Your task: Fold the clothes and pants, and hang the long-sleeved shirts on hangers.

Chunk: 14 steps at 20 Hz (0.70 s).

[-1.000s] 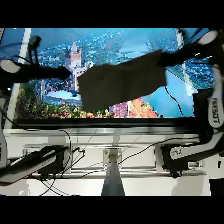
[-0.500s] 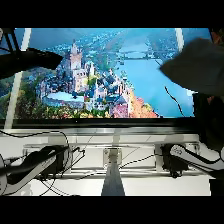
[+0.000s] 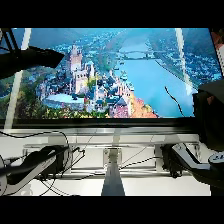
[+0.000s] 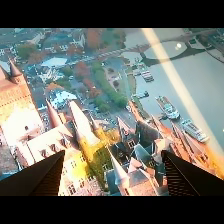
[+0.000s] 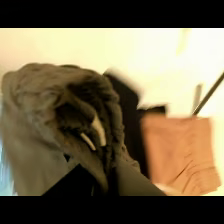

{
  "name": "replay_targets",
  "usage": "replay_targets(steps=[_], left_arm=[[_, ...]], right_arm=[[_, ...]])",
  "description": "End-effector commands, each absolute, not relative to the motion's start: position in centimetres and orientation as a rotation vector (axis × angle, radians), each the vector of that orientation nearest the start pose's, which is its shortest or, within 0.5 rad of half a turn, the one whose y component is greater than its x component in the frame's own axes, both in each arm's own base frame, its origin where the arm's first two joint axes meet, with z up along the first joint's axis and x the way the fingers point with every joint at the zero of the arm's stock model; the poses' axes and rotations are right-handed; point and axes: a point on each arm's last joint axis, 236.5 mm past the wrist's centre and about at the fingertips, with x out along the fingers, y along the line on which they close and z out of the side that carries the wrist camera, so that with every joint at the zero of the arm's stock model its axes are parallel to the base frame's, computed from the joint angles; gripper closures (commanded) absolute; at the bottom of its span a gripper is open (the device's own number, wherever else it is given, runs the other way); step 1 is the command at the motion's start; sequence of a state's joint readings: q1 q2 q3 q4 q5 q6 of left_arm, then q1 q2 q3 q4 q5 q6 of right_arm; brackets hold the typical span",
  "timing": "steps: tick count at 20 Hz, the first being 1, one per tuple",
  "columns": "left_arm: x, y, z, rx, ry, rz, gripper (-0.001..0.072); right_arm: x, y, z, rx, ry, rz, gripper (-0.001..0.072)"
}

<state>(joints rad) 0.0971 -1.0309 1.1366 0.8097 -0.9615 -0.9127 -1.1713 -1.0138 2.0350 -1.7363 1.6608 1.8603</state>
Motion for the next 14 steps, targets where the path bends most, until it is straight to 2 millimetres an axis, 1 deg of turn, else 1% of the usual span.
replay_targets(steps=[1,3,5,6,7,8,9,10,11,12,13,14], left_arm=[[40.8,-9.5,17.3,-0.093,0.618,-0.535,0.0015],[40.8,-9.5,17.3,-0.093,0.618,-0.535,0.0015],[40.8,-9.5,17.3,-0.093,0.618,-0.535,0.0015],[40.8,-9.5,17.3,-0.093,0.618,-0.535,0.0015],[40.8,-9.5,17.3,-0.093,0.618,-0.535,0.0015],[40.8,-9.5,17.3,-0.093,0.618,-0.535,0.0015],[40.8,-9.5,17.3,-0.093,0.618,-0.535,0.0015],[40.8,-9.5,17.3,-0.093,0.618,-0.535,0.0014],[40.8,-9.5,17.3,-0.093,0.618,-0.535,0.0014],[40.8,-9.5,17.3,-0.093,0.618,-0.535,0.0015],[40.8,-9.5,17.3,-0.093,0.618,-0.535,0.0014],[40.8,-9.5,17.3,-0.093,0.618,-0.535,0.0014]], right_arm=[[3.4,-29.3,39.3,0.694,0.170,-1.552,0.0686],[3.7,-29.3,38.8,0.719,0.181,-1.544,0.0670],[4.6,-29.3,38.6,0.732,0.184,-1.504,0.0666],[4.7,-29.3,38.6,0.734,0.184,-1.500,0.0591],[4.7,-29.4,38.6,0.734,0.184,-1.502,0.0430],[4.7,-29.6,38.6,0.733,0.183,-1.502,0.0228],[4.9,-29.6,38.5,0.734,0.183,-1.496,0.0087],[5.2,-29.6,38.5,0.739,0.184,-1.482,0.0071],[5.6,-29.6,38.4,0.744,0.186,-1.467,0.0072],[6.1,-29.5,38.2,0.753,0.195,-1.445,0.0106],[6.7,-29.5,37.8,0.764,0.208,-1.419,0.0156],[7.7,-29.4,37.4,0.770,0.227,-1.376,0.0257]])
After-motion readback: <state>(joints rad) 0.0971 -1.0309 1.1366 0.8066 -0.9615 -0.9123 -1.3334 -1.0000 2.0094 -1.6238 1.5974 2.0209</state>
